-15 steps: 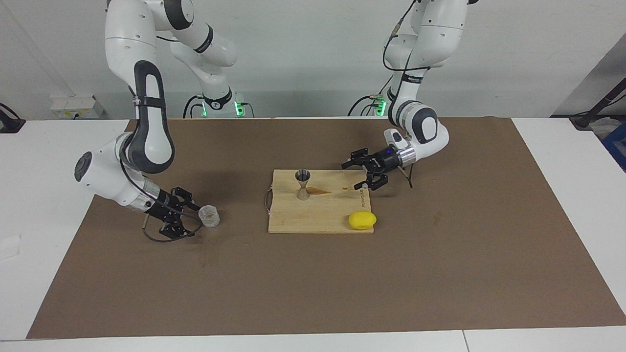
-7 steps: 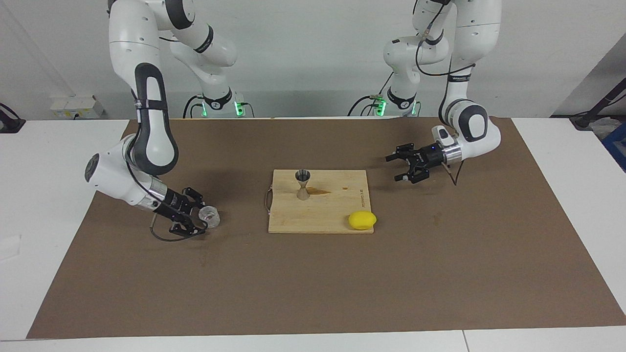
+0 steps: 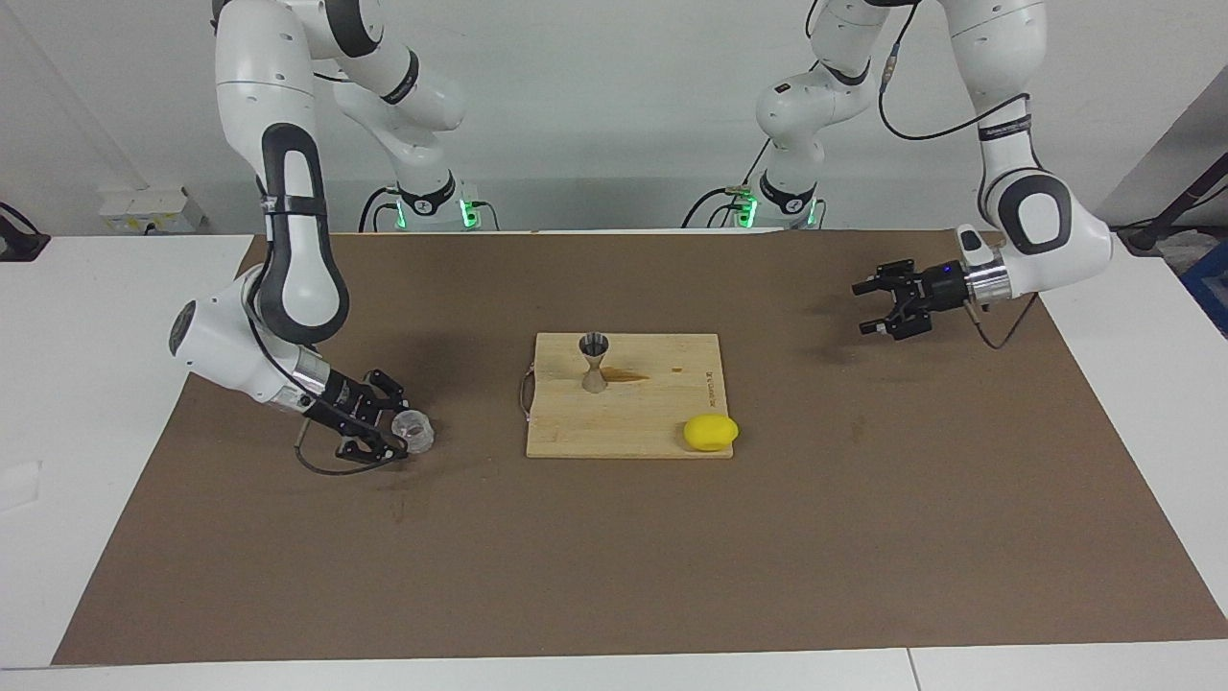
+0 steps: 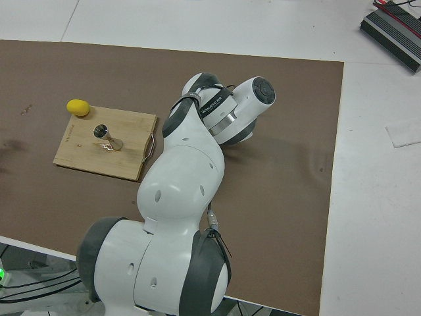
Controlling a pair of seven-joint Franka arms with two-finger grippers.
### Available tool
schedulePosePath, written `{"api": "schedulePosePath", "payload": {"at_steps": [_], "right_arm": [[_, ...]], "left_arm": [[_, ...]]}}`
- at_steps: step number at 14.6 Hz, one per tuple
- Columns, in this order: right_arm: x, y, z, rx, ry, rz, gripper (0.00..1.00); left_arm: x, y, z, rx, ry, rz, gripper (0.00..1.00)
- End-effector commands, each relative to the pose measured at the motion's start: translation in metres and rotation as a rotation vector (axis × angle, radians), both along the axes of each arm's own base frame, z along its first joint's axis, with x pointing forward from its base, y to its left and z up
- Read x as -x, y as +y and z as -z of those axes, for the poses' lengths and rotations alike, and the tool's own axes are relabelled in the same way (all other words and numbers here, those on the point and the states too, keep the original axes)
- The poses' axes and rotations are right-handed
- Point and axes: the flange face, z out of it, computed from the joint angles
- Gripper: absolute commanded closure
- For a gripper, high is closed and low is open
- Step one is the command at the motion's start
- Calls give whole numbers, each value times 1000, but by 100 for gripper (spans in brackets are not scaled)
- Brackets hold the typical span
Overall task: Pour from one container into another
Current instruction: 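Withdraw the left gripper while the right gripper grasps the clear glass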
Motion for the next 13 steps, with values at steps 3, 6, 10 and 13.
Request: {"api": "schedulePosePath", "payload": {"at_steps": [3, 6, 10, 13], "right_arm": [[12, 2, 4, -2, -33, 58, 30], [13, 2, 4, -6, -29, 65, 30], [15, 4, 4, -94, -17, 173, 24], [25, 1, 9, -113, -23, 255, 19]], "left_arm": [[-30, 44, -59, -235, 28, 66, 0], [-46, 40, -90, -384, 56, 47, 0], [-51, 7, -132, -560, 128, -14, 0], [-51, -8, -155, -624, 169, -83, 0]]}}
